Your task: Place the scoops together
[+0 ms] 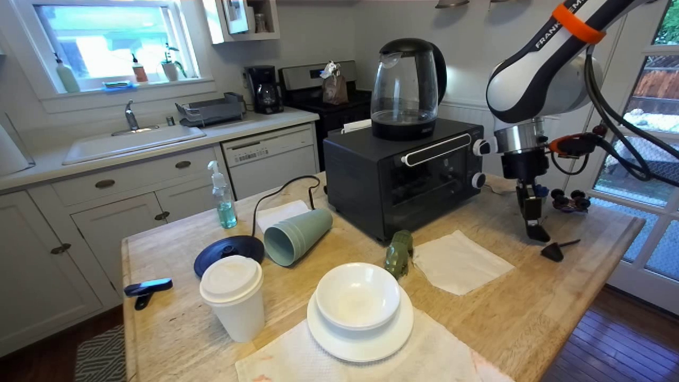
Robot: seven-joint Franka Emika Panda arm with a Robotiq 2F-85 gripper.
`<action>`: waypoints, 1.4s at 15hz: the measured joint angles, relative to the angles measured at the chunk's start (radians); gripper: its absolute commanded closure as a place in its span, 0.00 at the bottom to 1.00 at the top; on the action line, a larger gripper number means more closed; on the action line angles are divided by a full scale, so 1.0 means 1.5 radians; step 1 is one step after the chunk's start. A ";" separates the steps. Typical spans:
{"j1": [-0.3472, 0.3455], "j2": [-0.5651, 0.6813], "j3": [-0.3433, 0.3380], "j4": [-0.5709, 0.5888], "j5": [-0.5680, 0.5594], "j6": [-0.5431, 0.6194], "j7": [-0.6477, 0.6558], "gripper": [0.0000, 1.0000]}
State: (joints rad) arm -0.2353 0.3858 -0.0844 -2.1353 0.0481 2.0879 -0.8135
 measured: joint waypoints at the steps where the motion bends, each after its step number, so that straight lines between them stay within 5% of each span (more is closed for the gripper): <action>1: -0.001 0.000 0.000 0.000 0.004 -0.001 0.005 1.00; 21: -0.026 0.001 -0.007 0.000 0.050 -0.076 0.096 1.00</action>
State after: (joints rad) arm -0.2742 0.3868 -0.0944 -2.1346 0.1233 1.9736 -0.6698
